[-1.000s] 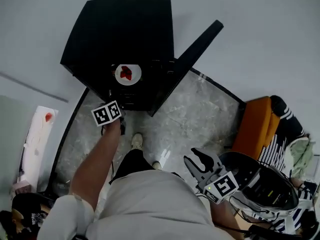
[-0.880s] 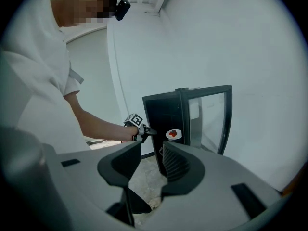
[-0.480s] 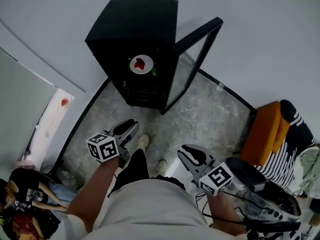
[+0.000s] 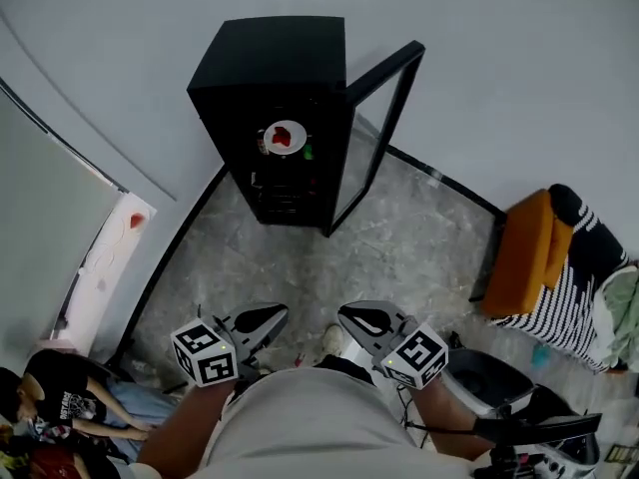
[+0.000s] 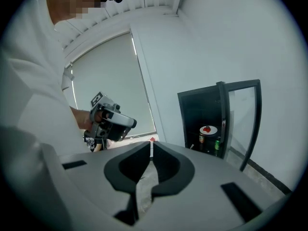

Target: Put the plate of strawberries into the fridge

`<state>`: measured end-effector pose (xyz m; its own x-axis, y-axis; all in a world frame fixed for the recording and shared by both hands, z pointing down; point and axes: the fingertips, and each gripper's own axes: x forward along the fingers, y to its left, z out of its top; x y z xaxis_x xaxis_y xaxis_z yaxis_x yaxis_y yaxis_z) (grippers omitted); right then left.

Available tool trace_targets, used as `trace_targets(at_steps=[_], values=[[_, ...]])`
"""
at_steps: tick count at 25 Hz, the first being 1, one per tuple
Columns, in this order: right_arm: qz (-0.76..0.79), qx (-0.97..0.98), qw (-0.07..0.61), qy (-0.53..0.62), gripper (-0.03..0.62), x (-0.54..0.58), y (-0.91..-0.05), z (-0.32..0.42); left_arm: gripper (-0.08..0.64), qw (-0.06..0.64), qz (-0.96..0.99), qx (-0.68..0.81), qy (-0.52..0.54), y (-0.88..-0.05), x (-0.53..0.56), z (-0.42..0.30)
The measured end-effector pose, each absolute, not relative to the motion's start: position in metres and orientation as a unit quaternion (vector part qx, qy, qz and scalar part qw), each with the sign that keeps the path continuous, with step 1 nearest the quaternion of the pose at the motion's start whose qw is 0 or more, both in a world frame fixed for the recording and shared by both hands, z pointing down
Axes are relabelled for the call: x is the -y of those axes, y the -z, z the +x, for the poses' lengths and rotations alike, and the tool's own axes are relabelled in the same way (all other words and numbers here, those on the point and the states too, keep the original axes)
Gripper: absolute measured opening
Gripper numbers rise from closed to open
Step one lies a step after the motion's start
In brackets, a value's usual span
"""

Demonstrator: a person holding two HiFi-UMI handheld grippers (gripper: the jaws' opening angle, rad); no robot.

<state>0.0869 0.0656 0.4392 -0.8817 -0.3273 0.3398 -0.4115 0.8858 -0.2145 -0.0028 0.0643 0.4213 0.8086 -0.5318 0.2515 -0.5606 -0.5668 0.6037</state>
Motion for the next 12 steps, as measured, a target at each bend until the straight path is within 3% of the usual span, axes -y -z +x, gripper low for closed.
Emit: trace_targets(at_steps=[12], values=[[0.198, 0.961, 0.150, -0.122, 0.025, -0.215, -0.419, -0.031, 0.014, 0.322, 0.907, 0.269, -0.017, -0.396, -0.227, -0.091]])
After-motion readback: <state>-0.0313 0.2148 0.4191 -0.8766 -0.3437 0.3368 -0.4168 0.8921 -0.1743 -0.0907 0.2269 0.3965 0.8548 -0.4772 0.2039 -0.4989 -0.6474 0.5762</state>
